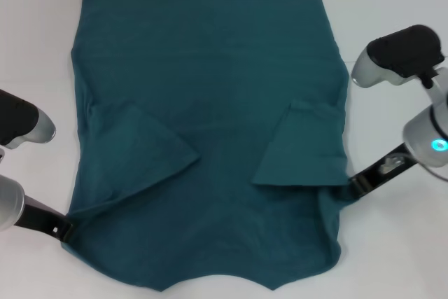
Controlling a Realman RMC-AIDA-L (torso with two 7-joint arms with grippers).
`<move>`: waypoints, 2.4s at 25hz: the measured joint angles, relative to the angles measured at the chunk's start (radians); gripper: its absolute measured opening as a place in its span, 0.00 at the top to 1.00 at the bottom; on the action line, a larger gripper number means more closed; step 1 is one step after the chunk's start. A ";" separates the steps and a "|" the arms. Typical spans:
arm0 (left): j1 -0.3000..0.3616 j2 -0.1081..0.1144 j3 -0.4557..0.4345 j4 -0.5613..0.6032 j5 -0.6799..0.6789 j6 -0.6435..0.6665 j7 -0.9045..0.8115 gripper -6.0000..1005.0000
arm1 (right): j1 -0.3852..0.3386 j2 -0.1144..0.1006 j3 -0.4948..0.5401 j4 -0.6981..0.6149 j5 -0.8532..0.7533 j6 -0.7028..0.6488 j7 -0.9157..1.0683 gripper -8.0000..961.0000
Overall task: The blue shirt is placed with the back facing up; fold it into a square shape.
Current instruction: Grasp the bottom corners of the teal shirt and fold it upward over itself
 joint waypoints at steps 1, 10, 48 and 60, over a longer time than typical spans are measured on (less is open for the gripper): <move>-0.002 0.000 0.000 0.000 0.001 0.001 0.000 0.93 | 0.000 0.000 0.003 -0.022 -0.024 -0.020 -0.006 0.99; -0.009 0.001 0.000 0.000 0.002 0.012 -0.002 0.93 | 0.025 0.000 0.027 -0.107 -0.154 -0.171 -0.079 0.99; -0.033 -0.002 -0.028 -0.021 -0.027 0.371 -0.020 0.91 | -0.041 0.005 -0.004 -0.094 -0.207 -0.340 -0.234 0.99; -0.127 0.009 -0.265 0.000 -0.118 0.595 0.065 0.90 | -0.033 0.003 0.122 -0.256 -0.203 -0.403 -0.306 0.99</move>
